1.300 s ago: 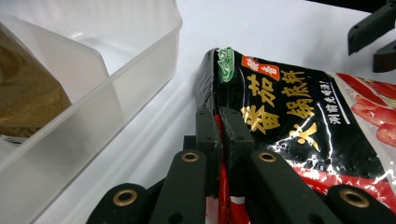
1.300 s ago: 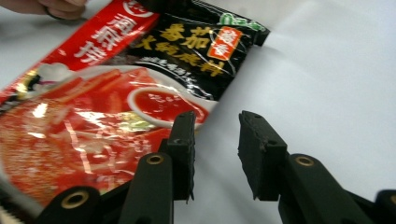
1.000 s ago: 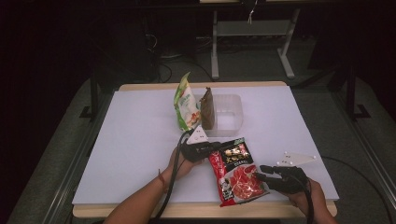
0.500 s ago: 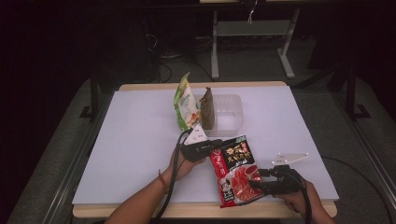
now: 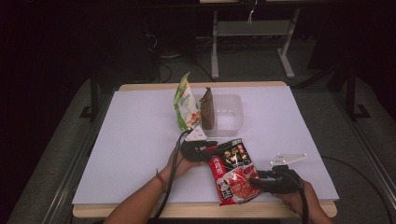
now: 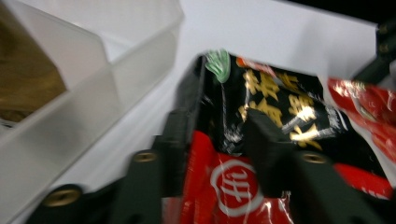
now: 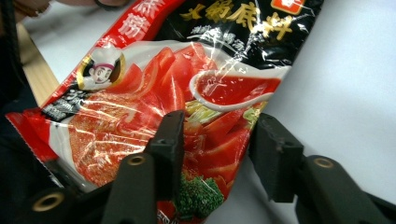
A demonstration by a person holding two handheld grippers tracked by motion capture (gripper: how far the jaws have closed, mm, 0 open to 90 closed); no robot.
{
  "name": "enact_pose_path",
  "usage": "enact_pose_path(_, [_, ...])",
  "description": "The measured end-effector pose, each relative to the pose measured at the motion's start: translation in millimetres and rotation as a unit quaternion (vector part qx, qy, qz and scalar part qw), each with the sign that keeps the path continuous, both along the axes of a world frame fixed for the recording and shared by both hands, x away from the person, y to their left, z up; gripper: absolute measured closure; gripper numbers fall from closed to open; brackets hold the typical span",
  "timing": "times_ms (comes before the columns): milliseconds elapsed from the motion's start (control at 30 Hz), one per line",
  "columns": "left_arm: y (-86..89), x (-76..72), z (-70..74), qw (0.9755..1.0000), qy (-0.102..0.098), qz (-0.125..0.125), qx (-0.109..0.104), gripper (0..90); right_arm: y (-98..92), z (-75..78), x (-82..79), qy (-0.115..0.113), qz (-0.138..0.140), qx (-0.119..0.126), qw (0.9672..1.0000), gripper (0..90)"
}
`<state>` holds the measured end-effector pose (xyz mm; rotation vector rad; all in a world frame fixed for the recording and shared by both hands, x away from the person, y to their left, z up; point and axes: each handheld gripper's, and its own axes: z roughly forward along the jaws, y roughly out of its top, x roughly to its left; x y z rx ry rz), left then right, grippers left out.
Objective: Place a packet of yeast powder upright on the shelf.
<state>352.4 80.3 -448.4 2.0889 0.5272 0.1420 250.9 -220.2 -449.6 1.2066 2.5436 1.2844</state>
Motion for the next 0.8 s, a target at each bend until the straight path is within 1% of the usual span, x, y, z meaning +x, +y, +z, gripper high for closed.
enact_pose_path(33, [-0.6,0.5,0.4,0.9998,0.018,-0.010,-0.001,42.4,0.1,-0.1,0.0,0.000,-0.001,0.000,1.0000,55.8])
enact_pose_path(67, [-1.2,-0.3,0.8,0.9998,0.017,-0.004,0.004,36.3,0.3,-0.1,0.0,0.000,-0.001,0.000,1.0000,55.8])
enact_pose_path(100, [-1.5,-0.9,0.8,0.9999,0.012,0.005,0.011,34.0,0.4,-0.1,-0.1,-0.001,0.000,-0.001,1.0000,55.8])
enact_pose_path(133, [-1.5,-0.3,0.4,0.9998,0.015,0.010,0.013,30.6,0.7,0.2,-0.4,0.000,0.000,-0.002,1.0000,55.8])
enact_pose_path(200, [0.0,3.3,-2.3,0.9991,0.032,0.021,0.017,22.3,1.1,0.4,-0.8,-0.002,-0.001,-0.003,1.0000,55.9])
enact_pose_path(267, [1.8,6.9,-6.4,0.9983,0.052,0.021,0.013,20.8,1.6,0.6,-1.2,-0.004,-0.002,-0.004,1.0000,56.0])
enact_pose_path(300, [1.5,8.3,-7.6,0.9977,0.061,0.024,0.017,17.7,1.9,0.7,-1.6,-0.006,-0.001,-0.006,1.0000,56.1])
enact_pose_path(333, [1.3,9.4,-8.0,0.9972,0.071,0.016,0.017,17.0,2.2,0.9,-2.0,-0.007,-0.001,-0.007,0.9999,56.2])
enact_pose_path(367, [0.2,9.5,-8.6,0.9966,0.081,-0.007,0.016,17.0,2.2,0.9,-2.2,-0.009,0.000,-0.007,0.9999,56.3])
enact_pose_path(400, [-2.2,8.6,-9.6,0.9953,0.089,-0.034,0.019,17.0,2.3,0.8,-2.4,-0.010,0.000,-0.007,0.9999,56.3])
enact_pose_path(433, [-3.9,7.2,-9.6,0.9952,0.083,-0.045,0.025,16.9,2.3,0.5,-2.6,-0.013,0.001,-0.008,0.9999,56.4])
enact_pose_path(467, [-6.2,5.7,-9.4,0.9952,0.081,-0.048,0.029,16.9,2.3,0.4,-2.8,-0.015,0.002,-0.008,0.9999,56.9])
enact_pose_path(533, [-9.0,4.4,-9.6,0.9948,0.079,-0.057,0.030,17.1,2.6,0.2,-3.2,-0.018,0.000,-0.009,0.9998,57.0])
enact_pose_path(600, [-11.7,3.8,-9.0,0.9944,0.081,-0.061,0.029,20.6,3.3,0.3,-3.7,-0.021,0.000,-0.011,0.9997,57.0])
enact_pose_path(633, [-11.9,4.1,-8.6,0.9947,0.079,-0.059,0.029,25.2,3.6,0.3,-3.9,-0.024,0.000,-0.012,0.9996,57.0])
enact_pose_path(667, [-11.0,5.4,-8.9,0.9951,0.082,-0.051,0.021,29.9,3.5,0.1,-3.7,-0.025,0.000,-0.011,0.9996,57.0])
enact_pose_path(700, [-9.5,7.0,-8.6,0.9953,0.085,-0.044,0.015,36.8,3.6,0.2,-3.4,-0.025,-0.001,-0.010,0.9996,57.0])
enact_pose_path(733, [-7.5,8.0,-7.8,0.9966,0.075,-0.034,0.012,44.5,3.8,0.3,-3.3,-0.028,-0.001,-0.010,0.9996,57.0])
enact_pose_path(767, [-5.7,8.1,-6.9,0.9979,0.062,-0.019,0.010,58.0,3.8,0.6,-3.1,-0.028,-0.001,-0.007,0.9996,56.9])
enact_pose_path(800, [-5.4,7.8,-6.5,0.9984,0.055,-0.012,0.011,68.9,3.7,0.7,-2.8,-0.027,-0.003,-0.003,0.9996,56.8])
